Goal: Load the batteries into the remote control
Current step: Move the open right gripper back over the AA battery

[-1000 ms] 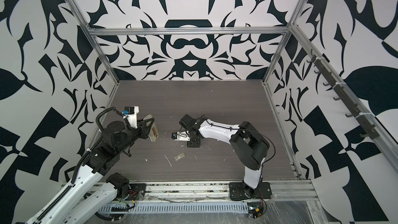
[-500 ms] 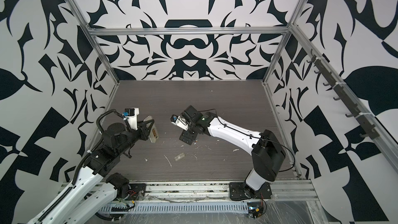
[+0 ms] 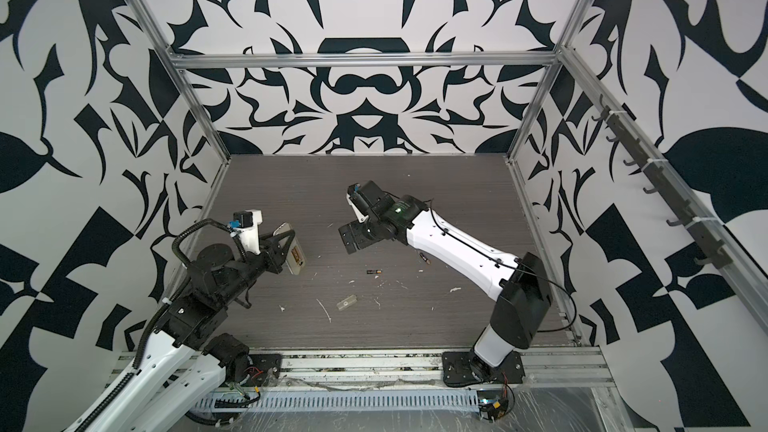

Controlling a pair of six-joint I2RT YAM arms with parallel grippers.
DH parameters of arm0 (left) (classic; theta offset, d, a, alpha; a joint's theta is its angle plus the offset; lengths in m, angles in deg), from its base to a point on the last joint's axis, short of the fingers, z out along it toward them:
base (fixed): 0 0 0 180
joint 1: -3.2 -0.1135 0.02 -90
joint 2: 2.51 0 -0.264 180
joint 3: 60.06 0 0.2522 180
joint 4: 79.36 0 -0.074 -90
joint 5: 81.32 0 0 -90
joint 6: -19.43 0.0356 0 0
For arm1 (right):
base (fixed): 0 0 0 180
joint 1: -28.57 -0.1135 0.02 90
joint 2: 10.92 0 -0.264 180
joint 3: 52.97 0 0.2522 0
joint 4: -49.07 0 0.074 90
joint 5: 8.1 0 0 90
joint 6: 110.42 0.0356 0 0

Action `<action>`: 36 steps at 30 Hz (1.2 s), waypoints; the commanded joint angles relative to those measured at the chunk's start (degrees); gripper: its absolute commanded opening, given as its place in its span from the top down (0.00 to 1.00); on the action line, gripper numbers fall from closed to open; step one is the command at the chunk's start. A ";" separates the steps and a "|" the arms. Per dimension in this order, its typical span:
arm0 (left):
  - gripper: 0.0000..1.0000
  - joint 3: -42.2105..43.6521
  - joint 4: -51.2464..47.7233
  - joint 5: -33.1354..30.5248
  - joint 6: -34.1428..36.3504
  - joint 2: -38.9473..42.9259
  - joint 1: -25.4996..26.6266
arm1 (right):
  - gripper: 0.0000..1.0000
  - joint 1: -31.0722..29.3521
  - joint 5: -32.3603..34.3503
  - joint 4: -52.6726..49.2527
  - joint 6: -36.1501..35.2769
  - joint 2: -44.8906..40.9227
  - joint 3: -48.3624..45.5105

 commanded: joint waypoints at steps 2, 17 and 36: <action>0.95 1.21 2.50 0.70 -0.72 1.66 0.08 | 0.00 6.65 -11.28 15.35 22.26 -7.15 -13.15; 0.97 4.70 3.56 0.91 -2.39 5.48 0.08 | 0.00 5.26 -5.38 8.28 58.07 -3.62 -20.41; 0.96 8.97 6.55 1.38 -2.15 8.56 0.09 | 0.07 1.35 1.81 -2.77 68.82 2.97 -11.85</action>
